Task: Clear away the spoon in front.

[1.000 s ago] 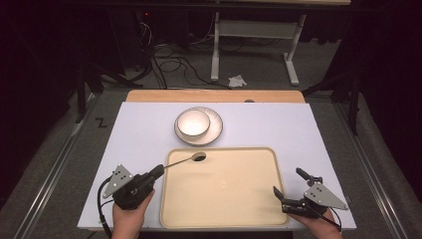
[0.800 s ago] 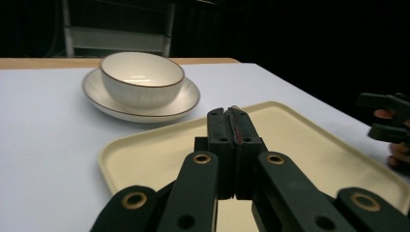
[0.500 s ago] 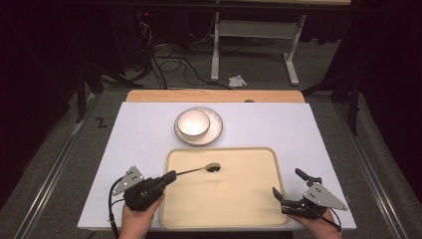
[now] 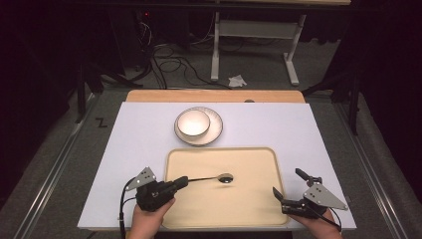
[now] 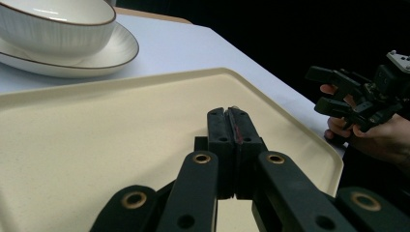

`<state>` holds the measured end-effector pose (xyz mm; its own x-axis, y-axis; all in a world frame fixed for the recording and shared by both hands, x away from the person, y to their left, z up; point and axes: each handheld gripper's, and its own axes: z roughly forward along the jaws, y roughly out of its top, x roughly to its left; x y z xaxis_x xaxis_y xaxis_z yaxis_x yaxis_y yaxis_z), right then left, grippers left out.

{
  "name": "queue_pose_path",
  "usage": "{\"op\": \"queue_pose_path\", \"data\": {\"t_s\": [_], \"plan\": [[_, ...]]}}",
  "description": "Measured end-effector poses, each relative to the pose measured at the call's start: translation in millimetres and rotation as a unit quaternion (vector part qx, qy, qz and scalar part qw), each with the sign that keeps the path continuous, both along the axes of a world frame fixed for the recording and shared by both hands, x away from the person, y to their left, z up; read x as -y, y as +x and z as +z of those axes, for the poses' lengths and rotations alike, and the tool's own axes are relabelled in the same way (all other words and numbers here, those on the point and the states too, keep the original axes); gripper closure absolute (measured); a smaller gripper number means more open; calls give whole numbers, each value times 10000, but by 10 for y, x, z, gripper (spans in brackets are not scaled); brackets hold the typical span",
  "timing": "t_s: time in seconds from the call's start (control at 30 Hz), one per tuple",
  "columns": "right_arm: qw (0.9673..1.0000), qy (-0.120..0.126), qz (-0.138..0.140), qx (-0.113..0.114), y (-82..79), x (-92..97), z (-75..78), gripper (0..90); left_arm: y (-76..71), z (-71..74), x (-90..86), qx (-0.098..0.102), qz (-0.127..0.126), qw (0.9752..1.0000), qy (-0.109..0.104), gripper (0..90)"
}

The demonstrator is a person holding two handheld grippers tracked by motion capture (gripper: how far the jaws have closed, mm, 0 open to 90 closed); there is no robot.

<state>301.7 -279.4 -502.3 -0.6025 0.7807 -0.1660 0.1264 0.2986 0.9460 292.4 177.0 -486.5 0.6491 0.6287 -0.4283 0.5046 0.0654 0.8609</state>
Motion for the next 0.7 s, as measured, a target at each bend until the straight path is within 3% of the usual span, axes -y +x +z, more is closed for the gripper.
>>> {"op": "queue_pose_path", "data": {"t_s": [0.23, 0.5, 0.7], "plan": [[10000, -21, 17, 54, 7, 8, 4, 49, 59, -88, -32, -294, -57, 9995, -62, 894], [10000, -37, 14, 36, 7, 4, 5, 49, 91, -144, -76, -465, 9, 9989, -79, 875], [10000, -31, 17, 42, 8, 5, 8, 49, 117, -182, -82, -613, 152, 9979, 163, 833]]}}
